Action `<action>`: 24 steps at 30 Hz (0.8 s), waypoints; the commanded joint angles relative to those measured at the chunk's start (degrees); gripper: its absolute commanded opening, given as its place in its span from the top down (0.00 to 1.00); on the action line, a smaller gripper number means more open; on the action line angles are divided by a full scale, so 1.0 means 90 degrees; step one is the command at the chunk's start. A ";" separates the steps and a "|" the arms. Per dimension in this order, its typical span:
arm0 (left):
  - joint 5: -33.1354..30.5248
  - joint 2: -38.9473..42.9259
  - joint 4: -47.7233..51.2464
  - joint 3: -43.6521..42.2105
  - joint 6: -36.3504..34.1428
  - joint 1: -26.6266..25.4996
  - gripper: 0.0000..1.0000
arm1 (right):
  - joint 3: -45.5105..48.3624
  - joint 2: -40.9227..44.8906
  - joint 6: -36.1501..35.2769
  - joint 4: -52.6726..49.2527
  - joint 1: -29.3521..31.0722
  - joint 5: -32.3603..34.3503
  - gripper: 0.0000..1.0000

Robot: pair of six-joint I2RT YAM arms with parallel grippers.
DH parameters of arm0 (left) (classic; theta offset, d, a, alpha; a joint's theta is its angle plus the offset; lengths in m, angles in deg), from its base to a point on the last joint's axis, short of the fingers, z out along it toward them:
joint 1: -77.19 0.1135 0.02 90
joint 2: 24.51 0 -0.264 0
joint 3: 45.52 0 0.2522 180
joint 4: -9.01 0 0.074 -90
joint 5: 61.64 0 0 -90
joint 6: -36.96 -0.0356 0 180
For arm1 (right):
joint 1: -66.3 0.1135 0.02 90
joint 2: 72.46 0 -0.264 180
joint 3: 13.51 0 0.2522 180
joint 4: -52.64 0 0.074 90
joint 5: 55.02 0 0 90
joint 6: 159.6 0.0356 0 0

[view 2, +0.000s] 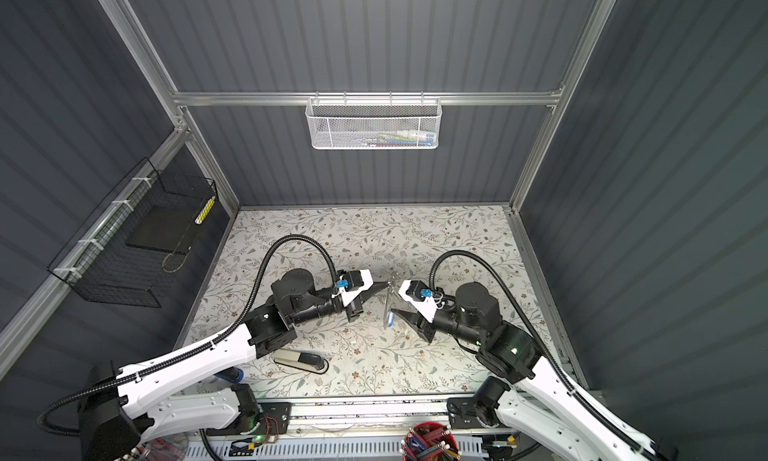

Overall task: Put the keys on the keyring
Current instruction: 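Grasp the plate's split ring with the right gripper beside the left gripper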

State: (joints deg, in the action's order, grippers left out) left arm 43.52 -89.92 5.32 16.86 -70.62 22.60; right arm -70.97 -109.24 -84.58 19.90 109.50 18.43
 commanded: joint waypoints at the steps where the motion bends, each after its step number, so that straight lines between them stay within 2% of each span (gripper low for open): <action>1: 0.0694 0.0100 -0.0312 -0.0022 0.0104 0.0103 1.00 | -0.0420 0.0170 -0.0347 -0.0727 -0.0039 -0.0179 0.57; 5: 0.1251 0.0037 -0.0134 0.0080 0.0072 0.0155 1.00 | -0.0777 0.0068 -0.0263 -0.0700 -0.0136 -0.0234 0.67; 7: 0.1365 0.0041 -0.0102 0.0110 0.0078 0.0161 1.00 | -0.1000 -0.0072 -0.0223 -0.0726 -0.0178 -0.0498 0.69; 14: 0.1745 -0.0001 0.0081 0.0262 0.0065 0.0166 1.00 | -0.1352 -0.0573 -0.0211 -0.0922 -0.0355 -0.0701 0.73; 24: 0.1949 -0.0027 0.0238 0.0381 0.0036 0.0163 1.00 | -0.1241 -0.0816 -0.0093 -0.0950 -0.0533 -0.0877 0.77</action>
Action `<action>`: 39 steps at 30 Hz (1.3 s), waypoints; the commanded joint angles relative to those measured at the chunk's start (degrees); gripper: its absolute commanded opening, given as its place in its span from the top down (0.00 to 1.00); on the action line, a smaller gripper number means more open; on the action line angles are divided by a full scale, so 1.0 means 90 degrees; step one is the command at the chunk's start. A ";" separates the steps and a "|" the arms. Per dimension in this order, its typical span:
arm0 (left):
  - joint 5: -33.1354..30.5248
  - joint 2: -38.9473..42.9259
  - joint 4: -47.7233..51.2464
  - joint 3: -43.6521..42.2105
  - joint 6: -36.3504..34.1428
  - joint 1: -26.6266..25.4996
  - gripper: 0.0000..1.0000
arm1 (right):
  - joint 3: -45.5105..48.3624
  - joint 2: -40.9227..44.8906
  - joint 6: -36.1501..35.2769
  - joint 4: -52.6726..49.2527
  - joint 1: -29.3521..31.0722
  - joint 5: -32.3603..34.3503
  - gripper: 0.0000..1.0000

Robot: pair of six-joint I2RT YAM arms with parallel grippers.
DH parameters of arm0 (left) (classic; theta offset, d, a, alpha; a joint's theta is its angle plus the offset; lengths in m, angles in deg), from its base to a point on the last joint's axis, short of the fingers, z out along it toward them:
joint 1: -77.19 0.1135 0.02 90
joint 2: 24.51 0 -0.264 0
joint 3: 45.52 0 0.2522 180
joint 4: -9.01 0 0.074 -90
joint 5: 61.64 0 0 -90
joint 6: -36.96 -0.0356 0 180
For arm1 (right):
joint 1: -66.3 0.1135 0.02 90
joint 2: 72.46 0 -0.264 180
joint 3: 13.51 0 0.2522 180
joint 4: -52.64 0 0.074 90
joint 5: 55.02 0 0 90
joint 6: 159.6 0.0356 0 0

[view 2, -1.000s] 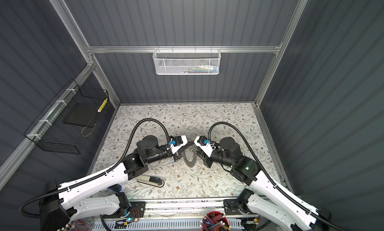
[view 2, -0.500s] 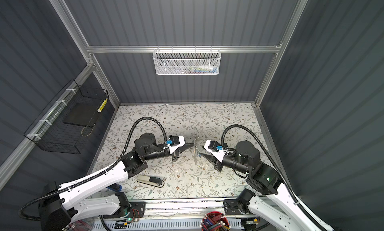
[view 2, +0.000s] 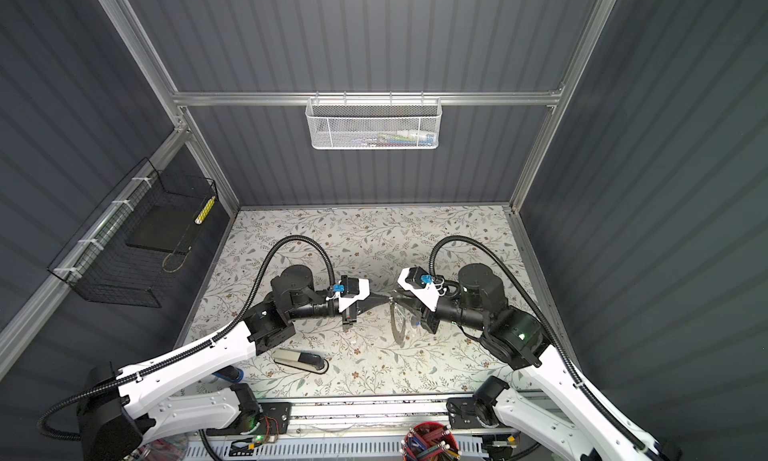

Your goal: Put the keys on the keyring

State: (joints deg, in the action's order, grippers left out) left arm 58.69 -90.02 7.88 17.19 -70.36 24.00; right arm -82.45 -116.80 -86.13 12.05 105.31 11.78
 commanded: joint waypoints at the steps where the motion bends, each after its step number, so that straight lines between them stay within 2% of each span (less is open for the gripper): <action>1: 0.0263 -0.0014 -0.0034 0.0353 0.0001 0.0011 1.00 | 0.0063 0.0019 0.0088 -0.0070 -0.0085 -0.0157 0.77; 9: 0.0336 -0.0095 0.0024 0.0433 -0.0029 0.0002 1.00 | 0.0185 -0.0053 0.0153 0.0029 -0.0226 -0.0469 0.79; 22: 0.0411 -0.0245 0.0342 0.0601 -0.0209 0.0011 1.00 | 0.0229 -0.0070 0.0002 0.0022 -0.0263 -0.0866 1.00; 24: 0.0206 -0.0272 0.0807 0.0755 -0.0450 0.0010 1.00 | 0.0271 -0.0016 -0.0050 -0.0010 -0.0278 -0.0866 1.00; 25: 0.0004 -0.0268 0.1196 0.0898 -0.0655 0.0008 0.87 | 0.0264 -0.0015 -0.0089 -0.0120 -0.0277 -0.0812 1.00; 26: -0.0247 -0.0269 0.1589 0.1071 -0.0899 0.0009 0.79 | 0.0236 -0.0042 -0.0142 -0.0286 -0.0287 -0.0738 1.00; 29: -0.0925 -0.0384 0.2975 0.1782 -0.1683 0.0011 0.67 | 0.0034 -0.0250 -0.0263 -0.0944 -0.0280 -0.0445 1.00; 32: -0.1324 -0.0652 0.3943 0.2392 -0.2130 -0.0026 0.64 | -0.0262 -0.0501 -0.0264 -0.1481 -0.0288 -0.0192 1.00; 39: -0.2249 -0.1305 0.5160 0.3247 -0.3046 -0.0541 0.63 | -0.0633 -0.0793 -0.0075 -0.2089 -0.0275 0.0041 1.00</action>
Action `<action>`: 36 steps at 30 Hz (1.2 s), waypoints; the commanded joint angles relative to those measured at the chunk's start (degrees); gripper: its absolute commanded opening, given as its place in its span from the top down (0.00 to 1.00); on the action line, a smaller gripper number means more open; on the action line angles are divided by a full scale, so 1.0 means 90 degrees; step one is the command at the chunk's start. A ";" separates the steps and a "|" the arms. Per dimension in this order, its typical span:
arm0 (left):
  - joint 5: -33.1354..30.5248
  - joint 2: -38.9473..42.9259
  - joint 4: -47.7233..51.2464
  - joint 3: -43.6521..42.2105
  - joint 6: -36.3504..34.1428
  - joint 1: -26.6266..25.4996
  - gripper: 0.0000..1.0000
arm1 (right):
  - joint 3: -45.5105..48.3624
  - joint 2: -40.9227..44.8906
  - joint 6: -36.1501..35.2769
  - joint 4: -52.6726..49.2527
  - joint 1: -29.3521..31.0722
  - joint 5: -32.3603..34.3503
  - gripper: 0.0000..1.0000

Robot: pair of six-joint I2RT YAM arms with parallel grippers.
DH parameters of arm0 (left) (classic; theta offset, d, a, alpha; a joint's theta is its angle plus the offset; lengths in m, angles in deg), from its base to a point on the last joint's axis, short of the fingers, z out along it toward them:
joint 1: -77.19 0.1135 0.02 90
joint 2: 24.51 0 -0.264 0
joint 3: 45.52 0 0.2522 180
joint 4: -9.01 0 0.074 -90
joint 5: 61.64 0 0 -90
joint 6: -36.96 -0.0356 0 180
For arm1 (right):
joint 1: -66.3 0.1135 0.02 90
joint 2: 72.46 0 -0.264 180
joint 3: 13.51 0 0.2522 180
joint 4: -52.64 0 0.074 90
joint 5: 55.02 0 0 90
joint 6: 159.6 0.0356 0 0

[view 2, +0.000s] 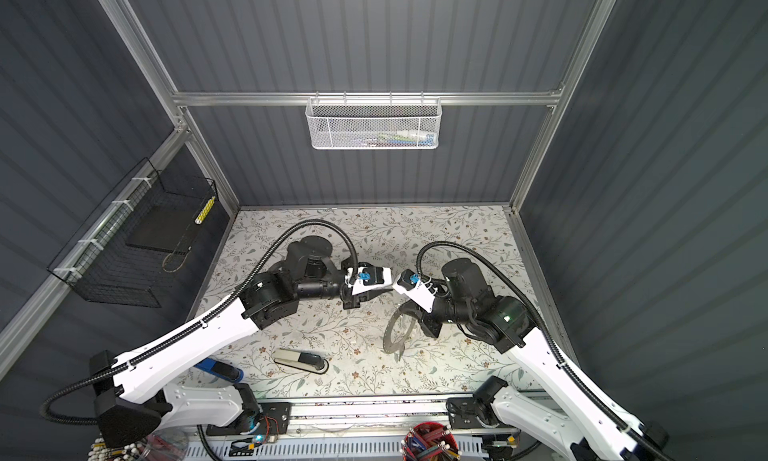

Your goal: Put the keys on the keyring

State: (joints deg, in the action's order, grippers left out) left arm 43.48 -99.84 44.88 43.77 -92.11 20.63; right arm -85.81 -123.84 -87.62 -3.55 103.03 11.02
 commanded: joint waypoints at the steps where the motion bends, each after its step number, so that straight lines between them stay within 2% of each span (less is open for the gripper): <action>1: -0.0639 -0.0295 0.1155 0.0395 -0.0632 -0.0203 0.64 | -0.0295 -0.0052 0.0112 -0.0414 -0.0029 0.0140 1.00; 13: -0.1239 -0.0606 0.1060 0.0552 -0.0679 -0.0580 0.65 | -0.0482 -0.0434 0.0287 -0.0572 -0.0035 -0.0083 1.00; 24: -0.1014 -0.0734 0.1026 0.0553 -0.0700 -0.0698 0.66 | -0.0395 -0.0444 0.0498 -0.0325 -0.0029 -0.0169 1.00; 33: -0.1029 -0.0851 0.0993 0.0551 -0.0747 -0.0728 0.76 | -0.0401 -0.0444 0.0404 -0.0342 -0.0038 -0.0281 1.00; 36: -0.0992 -0.0909 0.1046 0.0815 -0.0770 -0.0732 0.79 | -0.0408 -0.0433 0.0376 -0.0295 -0.0033 -0.0311 1.00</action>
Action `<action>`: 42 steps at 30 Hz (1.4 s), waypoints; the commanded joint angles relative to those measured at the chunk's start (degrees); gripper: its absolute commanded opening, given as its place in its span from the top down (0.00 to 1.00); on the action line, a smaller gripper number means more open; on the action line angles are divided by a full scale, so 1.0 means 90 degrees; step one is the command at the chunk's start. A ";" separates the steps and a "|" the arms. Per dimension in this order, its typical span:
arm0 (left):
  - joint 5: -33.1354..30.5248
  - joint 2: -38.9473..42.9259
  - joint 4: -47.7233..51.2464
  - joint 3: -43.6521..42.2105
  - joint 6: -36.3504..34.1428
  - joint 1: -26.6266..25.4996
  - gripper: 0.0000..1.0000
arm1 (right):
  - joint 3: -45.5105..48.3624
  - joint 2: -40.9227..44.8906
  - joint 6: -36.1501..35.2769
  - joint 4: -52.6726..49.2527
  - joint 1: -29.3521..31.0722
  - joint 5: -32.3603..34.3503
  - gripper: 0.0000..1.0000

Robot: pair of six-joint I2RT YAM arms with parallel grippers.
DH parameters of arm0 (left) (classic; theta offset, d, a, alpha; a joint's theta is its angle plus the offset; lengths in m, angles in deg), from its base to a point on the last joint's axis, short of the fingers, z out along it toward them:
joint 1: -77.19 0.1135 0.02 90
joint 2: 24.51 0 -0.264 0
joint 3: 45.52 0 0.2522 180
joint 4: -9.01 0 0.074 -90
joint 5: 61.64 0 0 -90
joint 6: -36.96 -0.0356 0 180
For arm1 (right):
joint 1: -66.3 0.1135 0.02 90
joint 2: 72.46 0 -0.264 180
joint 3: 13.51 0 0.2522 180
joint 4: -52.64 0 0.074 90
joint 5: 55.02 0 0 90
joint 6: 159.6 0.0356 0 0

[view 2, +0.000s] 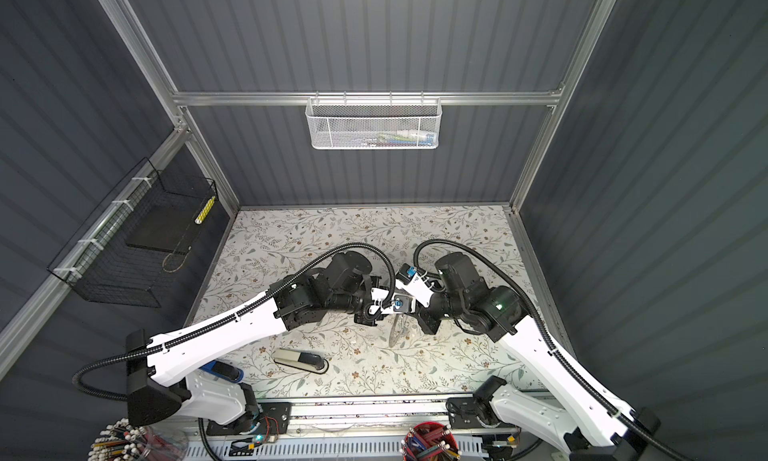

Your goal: Put the keys on the keyring

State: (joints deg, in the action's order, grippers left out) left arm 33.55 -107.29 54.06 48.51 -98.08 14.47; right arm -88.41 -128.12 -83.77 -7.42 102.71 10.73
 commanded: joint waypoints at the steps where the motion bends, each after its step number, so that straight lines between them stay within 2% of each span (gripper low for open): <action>1: 0.0143 -0.0104 0.0034 0.0296 -0.0114 -0.0053 0.81 | -0.0119 0.0042 -0.0057 0.0151 0.0000 -0.0284 1.00; 5: 0.0230 -0.0172 0.0080 0.0336 -0.0140 -0.0053 0.88 | -0.0140 0.0034 -0.0131 0.0157 0.0006 -0.0265 1.00; 13: 0.0416 -0.0322 0.0414 0.0465 -0.0162 -0.0053 0.93 | -0.0065 0.0293 -0.0290 0.0404 0.0008 0.0057 1.00; 16: 0.0558 -0.0376 0.0492 0.0502 -0.0159 -0.0048 0.99 | 0.0013 0.0409 -0.0399 0.0542 0.0007 0.0101 1.00; 20: 0.0685 -0.0397 0.0488 0.0502 -0.0037 -0.0048 1.00 | 0.0137 0.0556 -0.0529 0.0698 0.0000 0.0331 0.98; 22: 0.0670 -0.0303 0.0271 0.0389 0.0098 -0.0010 1.00 | 0.0229 0.0629 -0.0526 0.0796 -0.0001 0.0484 0.86; 26: 0.1174 0.0027 -0.0422 -0.0105 0.0719 0.0407 1.00 | 0.0649 0.0968 -0.0518 0.1040 -0.0005 0.1476 0.68; 29: 0.1466 0.0377 -0.1171 -0.0548 0.1241 0.0634 1.00 | 0.0939 0.1365 -0.0364 0.1258 -0.0006 0.1774 0.59; 35: 0.1440 0.0905 -0.2327 -0.1254 0.1929 0.0722 1.00 | 0.1515 0.1936 -0.0351 0.1747 -0.0009 0.1516 0.55; 42: 0.1264 0.1313 -0.3495 -0.1877 0.2597 0.0737 1.00 | 0.1404 0.1342 -0.0183 0.2136 0.0005 0.1120 0.57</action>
State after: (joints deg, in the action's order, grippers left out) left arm 44.50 -97.26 30.74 33.43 -79.37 21.05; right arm -75.26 -114.46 -86.51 8.43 102.47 22.58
